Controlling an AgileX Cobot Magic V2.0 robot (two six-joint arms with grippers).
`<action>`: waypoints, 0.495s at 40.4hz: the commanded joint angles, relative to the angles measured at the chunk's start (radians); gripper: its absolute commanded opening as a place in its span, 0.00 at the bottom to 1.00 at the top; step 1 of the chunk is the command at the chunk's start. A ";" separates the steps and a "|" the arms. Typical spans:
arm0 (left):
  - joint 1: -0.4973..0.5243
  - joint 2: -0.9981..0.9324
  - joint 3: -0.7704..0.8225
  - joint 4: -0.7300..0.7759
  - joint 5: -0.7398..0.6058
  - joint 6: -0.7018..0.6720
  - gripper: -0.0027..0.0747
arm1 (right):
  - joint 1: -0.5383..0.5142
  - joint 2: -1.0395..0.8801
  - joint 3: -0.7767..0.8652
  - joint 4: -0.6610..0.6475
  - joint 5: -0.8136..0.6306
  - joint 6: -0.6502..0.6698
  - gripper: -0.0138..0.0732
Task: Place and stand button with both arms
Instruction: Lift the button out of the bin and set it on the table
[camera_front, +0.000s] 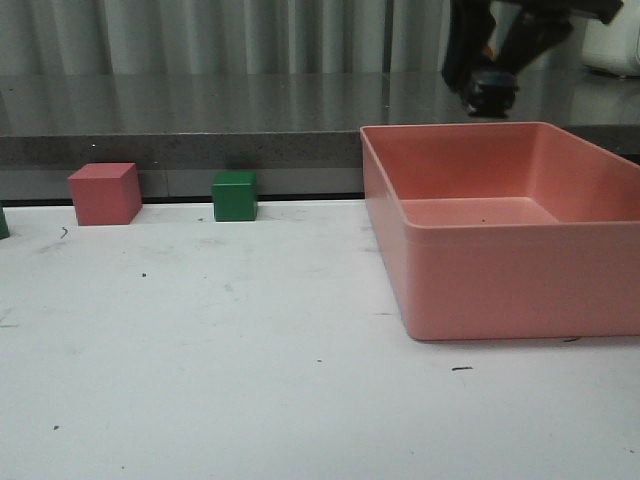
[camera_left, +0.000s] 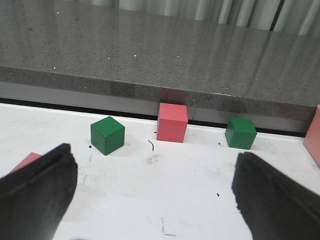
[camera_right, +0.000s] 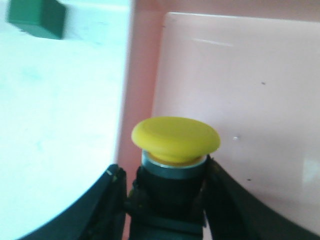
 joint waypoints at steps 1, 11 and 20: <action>0.002 0.011 -0.036 -0.006 -0.069 0.002 0.81 | 0.076 -0.085 -0.031 0.015 -0.028 -0.005 0.37; 0.002 0.011 -0.036 -0.006 -0.069 0.002 0.81 | 0.287 -0.034 -0.031 0.116 -0.117 -0.005 0.37; 0.002 0.011 -0.036 -0.006 -0.069 0.002 0.81 | 0.424 0.085 -0.055 0.191 -0.216 0.001 0.37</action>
